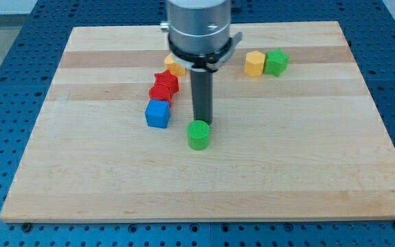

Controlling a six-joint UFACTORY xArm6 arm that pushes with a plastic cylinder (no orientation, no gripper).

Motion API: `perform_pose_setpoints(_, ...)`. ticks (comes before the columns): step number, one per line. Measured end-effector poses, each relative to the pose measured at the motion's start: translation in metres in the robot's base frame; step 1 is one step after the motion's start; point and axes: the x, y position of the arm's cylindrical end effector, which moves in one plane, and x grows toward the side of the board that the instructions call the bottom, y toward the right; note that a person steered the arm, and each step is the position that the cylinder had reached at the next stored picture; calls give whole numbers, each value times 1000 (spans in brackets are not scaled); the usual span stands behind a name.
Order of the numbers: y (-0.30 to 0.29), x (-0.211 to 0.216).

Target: Place your arm vertically above the green circle

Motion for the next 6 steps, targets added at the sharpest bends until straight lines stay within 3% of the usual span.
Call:
perform_pose_setpoints(2, 24, -29)
perform_pose_setpoints(6, 20, -54)
